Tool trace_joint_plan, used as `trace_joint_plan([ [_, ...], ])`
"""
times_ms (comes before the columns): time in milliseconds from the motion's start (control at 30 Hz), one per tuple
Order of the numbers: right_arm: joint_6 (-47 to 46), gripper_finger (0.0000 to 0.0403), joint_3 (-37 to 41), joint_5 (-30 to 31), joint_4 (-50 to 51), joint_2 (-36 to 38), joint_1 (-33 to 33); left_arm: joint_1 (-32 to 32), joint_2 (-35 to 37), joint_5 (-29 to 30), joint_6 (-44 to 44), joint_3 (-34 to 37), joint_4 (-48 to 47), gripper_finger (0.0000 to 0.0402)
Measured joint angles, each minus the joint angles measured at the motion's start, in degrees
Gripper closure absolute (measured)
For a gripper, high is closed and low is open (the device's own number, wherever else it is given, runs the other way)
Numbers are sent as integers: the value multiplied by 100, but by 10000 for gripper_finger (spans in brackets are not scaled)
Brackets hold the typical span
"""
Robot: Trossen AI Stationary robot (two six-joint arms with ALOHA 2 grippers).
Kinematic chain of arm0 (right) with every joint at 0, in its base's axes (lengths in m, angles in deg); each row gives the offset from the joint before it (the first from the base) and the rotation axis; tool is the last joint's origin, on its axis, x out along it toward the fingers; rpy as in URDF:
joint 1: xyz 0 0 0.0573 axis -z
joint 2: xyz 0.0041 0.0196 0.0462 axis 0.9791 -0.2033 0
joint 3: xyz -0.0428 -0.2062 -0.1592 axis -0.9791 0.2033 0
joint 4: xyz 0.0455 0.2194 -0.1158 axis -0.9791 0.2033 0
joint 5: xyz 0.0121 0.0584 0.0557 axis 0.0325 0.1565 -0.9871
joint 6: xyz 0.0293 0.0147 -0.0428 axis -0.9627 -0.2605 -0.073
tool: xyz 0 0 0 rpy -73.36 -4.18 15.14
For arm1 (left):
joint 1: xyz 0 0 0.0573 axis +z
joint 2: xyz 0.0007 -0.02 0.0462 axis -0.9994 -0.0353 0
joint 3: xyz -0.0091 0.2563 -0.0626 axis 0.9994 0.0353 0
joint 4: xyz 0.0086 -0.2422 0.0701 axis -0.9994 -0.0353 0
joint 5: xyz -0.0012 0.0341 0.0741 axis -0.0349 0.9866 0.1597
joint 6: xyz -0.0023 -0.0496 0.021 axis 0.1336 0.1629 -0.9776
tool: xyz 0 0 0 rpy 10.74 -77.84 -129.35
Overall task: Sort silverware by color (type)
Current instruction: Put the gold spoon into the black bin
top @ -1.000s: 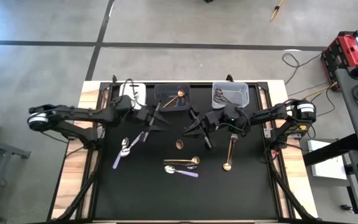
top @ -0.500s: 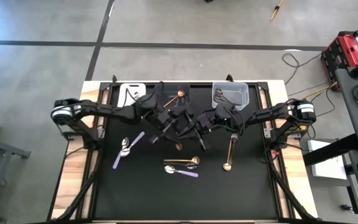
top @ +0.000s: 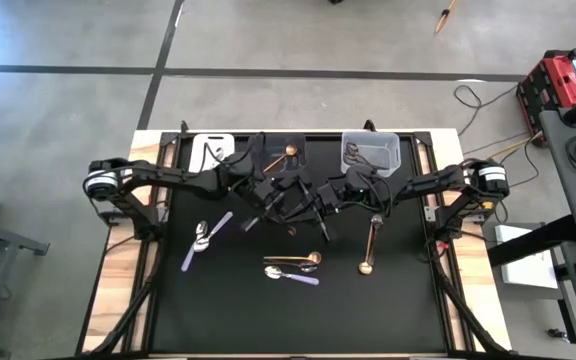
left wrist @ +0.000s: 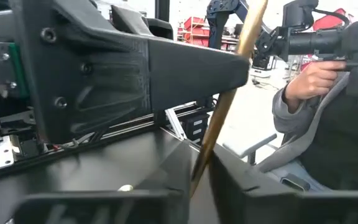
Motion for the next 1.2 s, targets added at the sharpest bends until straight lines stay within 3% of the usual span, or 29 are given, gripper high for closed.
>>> trace_joint_plan([
  [300, -287, 360, 0, 177, 30, 46, 127, -6, 87, 342, 21, 32, 42, 398],
  [467, -494, 311, 2, 411, 112, 93, 163, 3, 297, 1112, -68, 221, 2, 399],
  [800, -425, 223, -1, 1722, 836, 600, 163, 2, 1617, 3085, -998, 1173, 2, 400],
  [1067, -392, 202, -2, 2740, 1643, 820, 162, 0, 2849, 4462, -1384, 1862, 13, 401],
  [1200, -374, 202, -1, 3001, 1699, 622, 161, 0, 3246, 4668, -1386, 2039, 35, 401],
])
